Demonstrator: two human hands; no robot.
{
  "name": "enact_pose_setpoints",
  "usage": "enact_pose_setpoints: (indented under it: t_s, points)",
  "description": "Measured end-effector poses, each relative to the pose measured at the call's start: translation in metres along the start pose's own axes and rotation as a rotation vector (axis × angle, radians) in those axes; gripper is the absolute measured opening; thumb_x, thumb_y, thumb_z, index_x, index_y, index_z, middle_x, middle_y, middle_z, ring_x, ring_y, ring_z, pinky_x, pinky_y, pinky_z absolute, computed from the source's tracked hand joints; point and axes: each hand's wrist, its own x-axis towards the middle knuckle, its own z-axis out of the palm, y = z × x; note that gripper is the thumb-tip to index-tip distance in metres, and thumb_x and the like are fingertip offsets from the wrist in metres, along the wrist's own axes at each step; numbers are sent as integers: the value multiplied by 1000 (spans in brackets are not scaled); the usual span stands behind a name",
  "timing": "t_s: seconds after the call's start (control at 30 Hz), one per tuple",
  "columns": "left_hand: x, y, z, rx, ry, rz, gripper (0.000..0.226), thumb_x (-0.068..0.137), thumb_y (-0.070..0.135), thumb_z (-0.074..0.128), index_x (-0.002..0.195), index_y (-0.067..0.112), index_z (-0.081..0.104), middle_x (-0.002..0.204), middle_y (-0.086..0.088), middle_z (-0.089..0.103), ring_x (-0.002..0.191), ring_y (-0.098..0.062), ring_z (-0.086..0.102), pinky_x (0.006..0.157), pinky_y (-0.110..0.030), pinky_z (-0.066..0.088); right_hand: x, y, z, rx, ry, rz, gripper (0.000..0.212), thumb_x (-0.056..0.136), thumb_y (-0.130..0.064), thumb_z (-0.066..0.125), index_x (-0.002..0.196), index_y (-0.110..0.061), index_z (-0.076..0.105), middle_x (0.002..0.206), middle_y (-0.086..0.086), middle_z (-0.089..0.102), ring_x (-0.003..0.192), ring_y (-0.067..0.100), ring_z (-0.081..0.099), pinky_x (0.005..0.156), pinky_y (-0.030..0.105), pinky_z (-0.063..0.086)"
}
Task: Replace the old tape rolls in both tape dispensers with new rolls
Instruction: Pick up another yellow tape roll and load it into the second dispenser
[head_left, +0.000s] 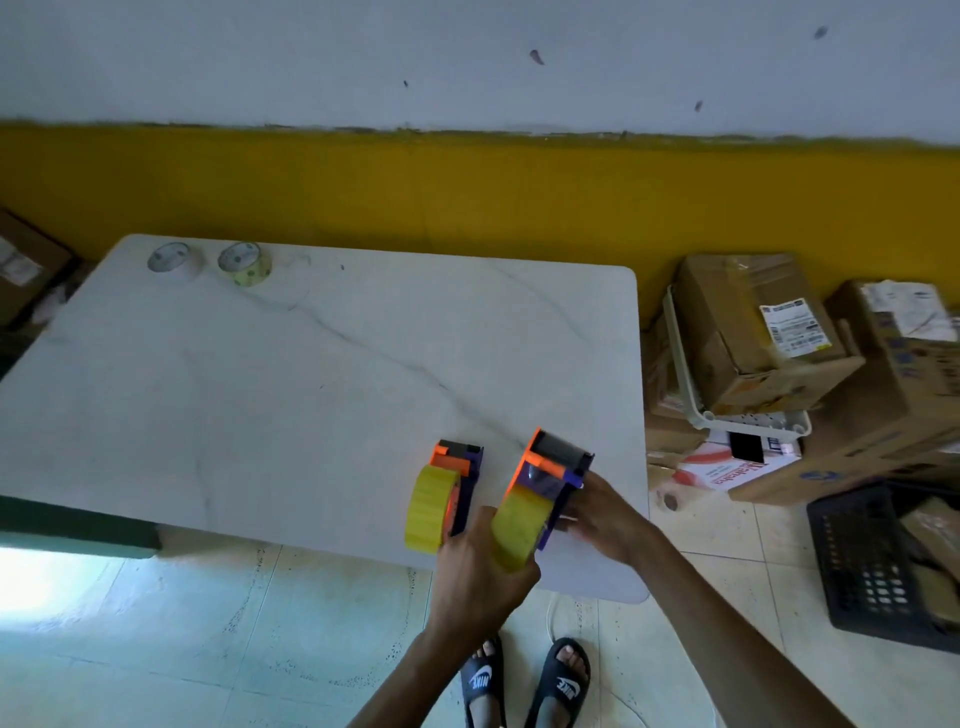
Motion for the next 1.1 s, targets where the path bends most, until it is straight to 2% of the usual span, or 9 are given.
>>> enact_pose_setpoints:
  t_s: [0.07, 0.17, 0.33, 0.4, 0.5, 0.67, 0.73, 0.9, 1.1]
  points:
    - [6, 5, -7, -24, 16, 22, 36, 68, 36, 74, 86, 26, 45, 58, 7, 51, 53, -15, 49, 44, -19, 30, -3, -1, 9, 54, -33, -8, 17, 94, -13, 55, 101, -11, 70, 86, 10, 75, 81, 28, 68, 75, 38, 55]
    - [15, 16, -12, -93, 90, 23, 43, 69, 55, 74, 79, 20, 52, 56, -2, 58, 50, -18, 52, 46, -26, 37, -10, -6, 21, 110, -44, -4, 19, 89, -25, 63, 99, -9, 67, 87, 5, 72, 86, 22, 65, 82, 28, 51]
    - [33, 41, -8, -174, 94, -100, 53, 60, 65, 71, 79, 17, 58, 58, 4, 62, 50, -6, 55, 46, -21, 41, -23, -2, 26, 530, -46, 9, 77, 96, -61, 25, 123, -1, 66, 123, 22, 67, 107, 34, 68, 81, 42, 59]
    - [42, 47, 1, -163, 67, -144, 59, 58, 70, 67, 77, 14, 59, 58, 4, 62, 49, -10, 55, 45, -22, 39, -25, 6, 29, 588, -27, -11, 82, 93, -66, 24, 133, -2, 56, 127, 22, 64, 108, 35, 67, 82, 42, 58]
    - [55, 51, 19, -124, -34, -217, 52, 62, 62, 68, 60, 12, 52, 49, 2, 53, 40, -12, 47, 42, -23, 38, -21, 26, 28, 633, 92, 55, 77, 95, -64, 25, 137, -6, 51, 110, 20, 72, 93, 32, 71, 77, 42, 54]
    - [73, 45, 48, -20, -170, -258, 44, 65, 53, 68, 55, 14, 50, 49, 1, 48, 42, -15, 44, 42, -22, 34, -12, 58, 20, 692, 285, 148, 71, 94, -62, 35, 138, -8, 50, 126, 26, 64, 119, 43, 58, 99, 57, 45]
    - [77, 40, 56, -4, -210, -269, 46, 67, 51, 69, 53, 13, 48, 47, 3, 45, 41, -13, 43, 40, -21, 32, -11, 62, 18, 682, 325, 161, 71, 94, -62, 34, 135, -7, 53, 122, 26, 66, 118, 43, 57, 94, 56, 48]
    - [81, 30, 63, 13, -230, -266, 48, 67, 46, 75, 44, 17, 45, 43, 5, 43, 40, -11, 42, 39, -20, 31, -10, 60, 16, 328, 271, 310, 75, 92, -69, 28, 119, -8, 63, 105, 21, 74, 101, 39, 69, 81, 50, 56]
    - [76, 14, 77, 18, -210, -275, 52, 70, 55, 73, 56, 13, 45, 49, 3, 43, 40, -9, 39, 37, -20, 27, -16, 37, 0, -294, 328, 579, 98, 87, -77, 18, 123, 7, 55, 124, 29, 62, 84, 37, 66, 66, 43, 59]
